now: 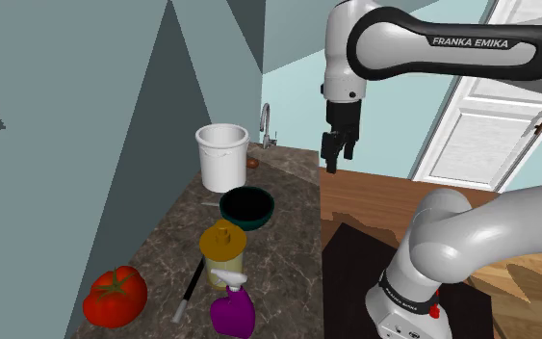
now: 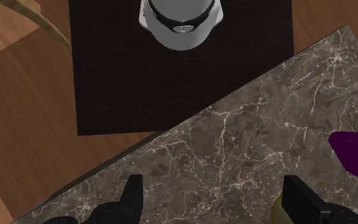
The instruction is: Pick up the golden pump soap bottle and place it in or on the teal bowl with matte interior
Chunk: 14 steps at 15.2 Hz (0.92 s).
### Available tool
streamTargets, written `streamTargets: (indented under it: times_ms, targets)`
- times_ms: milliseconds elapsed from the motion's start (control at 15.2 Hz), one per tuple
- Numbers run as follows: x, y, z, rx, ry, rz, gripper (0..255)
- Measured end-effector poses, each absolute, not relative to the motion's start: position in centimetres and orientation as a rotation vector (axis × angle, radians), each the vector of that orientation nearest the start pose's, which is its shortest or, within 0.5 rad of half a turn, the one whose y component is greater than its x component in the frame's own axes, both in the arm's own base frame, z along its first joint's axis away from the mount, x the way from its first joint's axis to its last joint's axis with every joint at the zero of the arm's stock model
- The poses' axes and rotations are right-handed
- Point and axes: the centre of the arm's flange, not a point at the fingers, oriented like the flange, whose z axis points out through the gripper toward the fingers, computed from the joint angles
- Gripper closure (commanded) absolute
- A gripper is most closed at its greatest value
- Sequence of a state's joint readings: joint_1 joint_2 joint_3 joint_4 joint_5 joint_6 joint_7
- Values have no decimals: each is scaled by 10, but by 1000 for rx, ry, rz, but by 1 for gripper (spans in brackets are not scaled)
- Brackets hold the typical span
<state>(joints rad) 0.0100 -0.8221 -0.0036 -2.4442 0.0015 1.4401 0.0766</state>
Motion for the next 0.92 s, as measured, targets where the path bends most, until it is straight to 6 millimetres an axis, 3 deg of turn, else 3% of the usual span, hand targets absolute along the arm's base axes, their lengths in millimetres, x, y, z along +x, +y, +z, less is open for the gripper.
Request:
streamTargets:
  times_ms: [132,924]
  targets:
    - [282,5,548,-3130,105,285,0]
    - [370,104,480,-3120,34,248,0]
